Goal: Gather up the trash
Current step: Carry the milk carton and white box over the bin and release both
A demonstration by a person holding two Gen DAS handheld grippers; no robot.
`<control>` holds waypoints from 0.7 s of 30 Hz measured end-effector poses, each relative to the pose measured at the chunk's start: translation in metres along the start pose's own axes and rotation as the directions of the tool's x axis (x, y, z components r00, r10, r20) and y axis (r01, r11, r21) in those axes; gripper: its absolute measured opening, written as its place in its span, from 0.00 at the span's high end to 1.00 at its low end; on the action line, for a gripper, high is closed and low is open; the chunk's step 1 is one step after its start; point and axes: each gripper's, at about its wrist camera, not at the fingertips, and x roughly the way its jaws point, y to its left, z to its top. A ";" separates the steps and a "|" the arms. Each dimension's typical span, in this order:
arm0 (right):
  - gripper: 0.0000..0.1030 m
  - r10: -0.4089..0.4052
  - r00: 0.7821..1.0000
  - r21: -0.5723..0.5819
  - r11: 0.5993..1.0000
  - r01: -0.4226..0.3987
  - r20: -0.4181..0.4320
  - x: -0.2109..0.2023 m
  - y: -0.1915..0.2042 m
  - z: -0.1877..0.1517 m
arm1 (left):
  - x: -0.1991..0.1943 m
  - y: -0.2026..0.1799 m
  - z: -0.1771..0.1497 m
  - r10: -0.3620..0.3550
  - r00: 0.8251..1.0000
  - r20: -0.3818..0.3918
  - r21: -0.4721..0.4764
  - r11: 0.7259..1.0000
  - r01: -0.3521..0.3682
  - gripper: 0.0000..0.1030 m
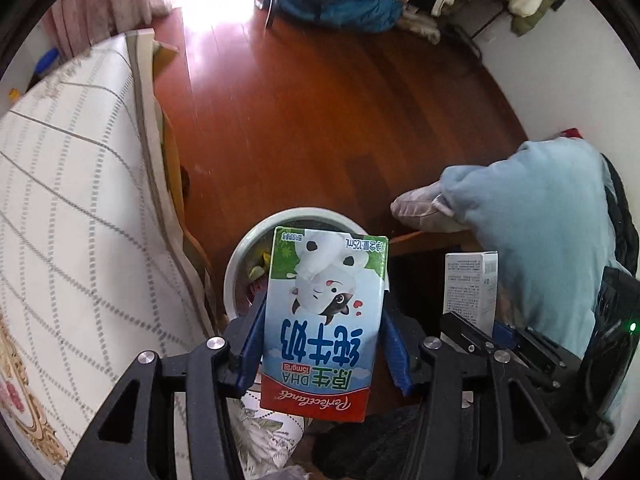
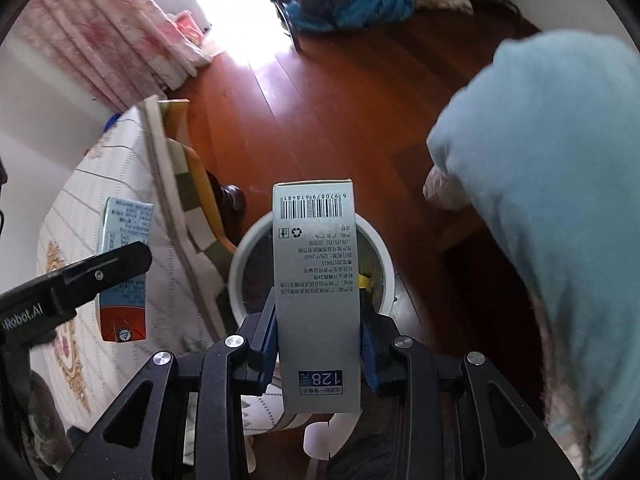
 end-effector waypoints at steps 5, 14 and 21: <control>0.64 0.012 0.999 0.019 1.000 -0.011 -0.051 0.039 -0.012 0.010 | 0.015 0.010 0.010 0.021 0.999 -0.027 -0.032 0.999 -0.021 0.16; 0.03 -0.025 0.998 0.030 0.999 0.027 -0.051 0.046 -0.016 0.000 | -0.007 0.018 -0.014 0.204 0.976 0.071 0.003 0.979 -0.205 0.08; 0.03 -0.093 0.995 0.003 0.996 0.093 -0.020 0.004 -0.005 -0.026 | -0.053 0.018 -0.064 0.299 0.942 0.155 0.019 0.952 -0.305 0.08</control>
